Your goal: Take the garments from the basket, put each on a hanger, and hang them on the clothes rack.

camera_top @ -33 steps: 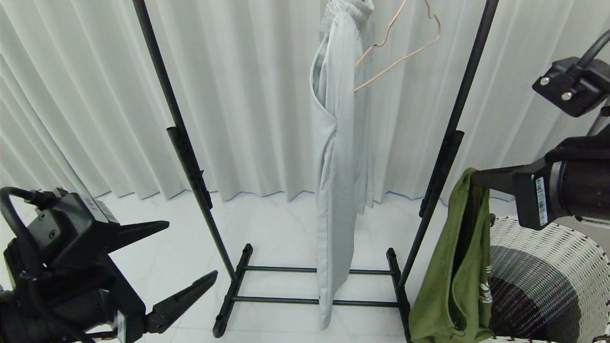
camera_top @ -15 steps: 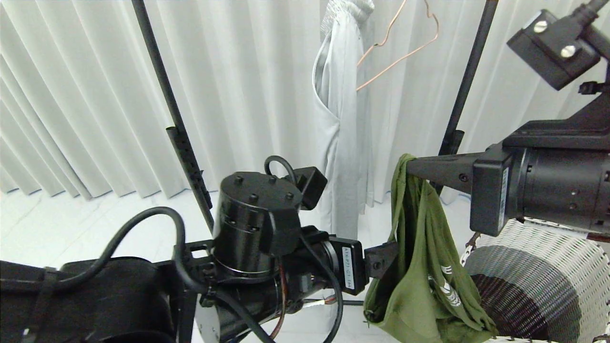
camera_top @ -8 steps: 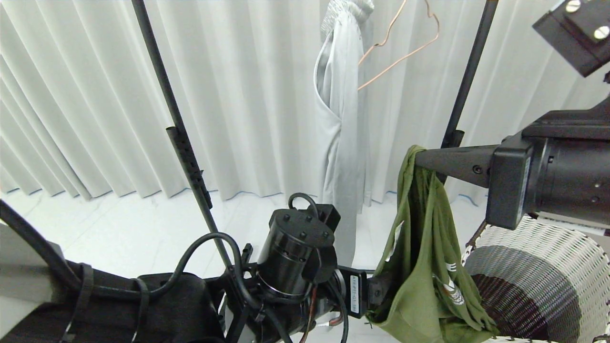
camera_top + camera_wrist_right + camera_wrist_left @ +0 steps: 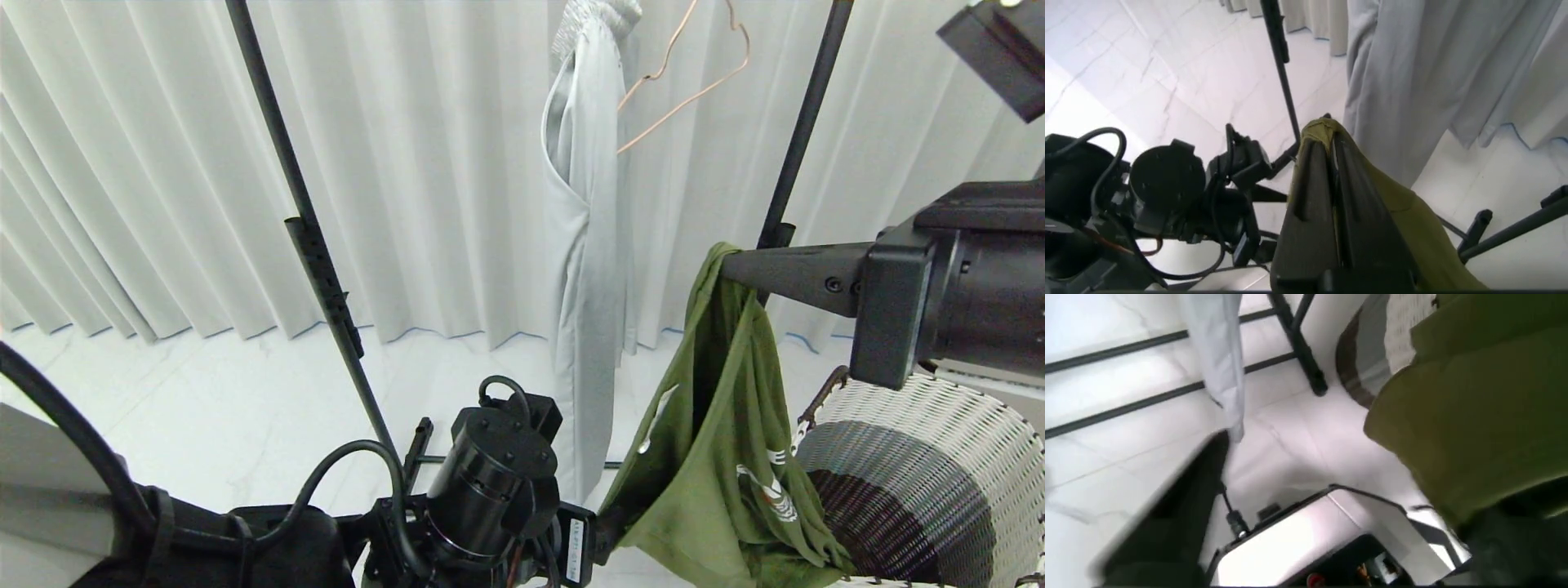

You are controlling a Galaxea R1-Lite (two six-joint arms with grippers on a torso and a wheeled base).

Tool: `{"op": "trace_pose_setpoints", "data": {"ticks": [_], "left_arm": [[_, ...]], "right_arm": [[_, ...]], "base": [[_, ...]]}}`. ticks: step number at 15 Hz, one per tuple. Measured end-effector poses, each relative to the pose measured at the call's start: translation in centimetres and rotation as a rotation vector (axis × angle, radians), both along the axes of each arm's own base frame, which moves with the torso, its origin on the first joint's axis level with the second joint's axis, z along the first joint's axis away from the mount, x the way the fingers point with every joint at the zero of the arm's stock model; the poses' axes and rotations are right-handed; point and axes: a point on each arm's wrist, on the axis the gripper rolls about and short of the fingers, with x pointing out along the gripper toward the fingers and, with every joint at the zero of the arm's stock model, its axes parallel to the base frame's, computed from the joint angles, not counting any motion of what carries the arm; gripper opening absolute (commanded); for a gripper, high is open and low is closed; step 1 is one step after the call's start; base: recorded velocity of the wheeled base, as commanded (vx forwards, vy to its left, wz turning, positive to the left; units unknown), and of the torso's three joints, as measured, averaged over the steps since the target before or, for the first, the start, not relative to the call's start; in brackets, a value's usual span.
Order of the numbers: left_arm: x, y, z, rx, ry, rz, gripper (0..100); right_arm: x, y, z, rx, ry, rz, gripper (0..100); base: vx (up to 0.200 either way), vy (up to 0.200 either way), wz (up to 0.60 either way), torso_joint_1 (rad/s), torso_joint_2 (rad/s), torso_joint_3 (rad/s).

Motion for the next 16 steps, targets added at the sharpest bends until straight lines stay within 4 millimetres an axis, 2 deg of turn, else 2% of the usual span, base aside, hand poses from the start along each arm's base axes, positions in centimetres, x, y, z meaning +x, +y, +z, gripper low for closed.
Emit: {"op": "trace_pose_setpoints", "data": {"ticks": [4,7,9,14,16], "left_arm": [[-0.6,1.0,0.5,0.064,-0.084,0.056,0],[-0.5,2.8,3.5,0.04,-0.15,0.1,0],[-0.5,4.8,7.2,0.047,-0.175,0.138,0],[-1.7,8.5,20.5,-0.094,-0.35,0.209,0],[-2.8,9.7,24.6,-0.109,-0.451,0.193,0]], "right_arm": [[0.5,-0.3,-0.8,-0.023,0.016,-0.032,0],[1.1,-0.5,-1.1,-0.006,0.02,-0.06,0],[1.5,-0.4,-0.7,0.036,-0.007,-0.07,0],[1.5,-2.0,1.6,0.095,-0.091,-0.108,0],[1.1,-2.9,2.8,0.104,-0.147,-0.117,0]], "base": [[0.0,0.0,0.0,0.0,0.0,0.0],[0.0,0.0,0.0,0.0,0.0,0.0],[0.0,0.0,0.0,0.0,0.0,0.0],[0.0,0.0,0.0,0.0,0.0,0.0],[0.0,0.0,0.0,0.0,0.0,0.0]]}}
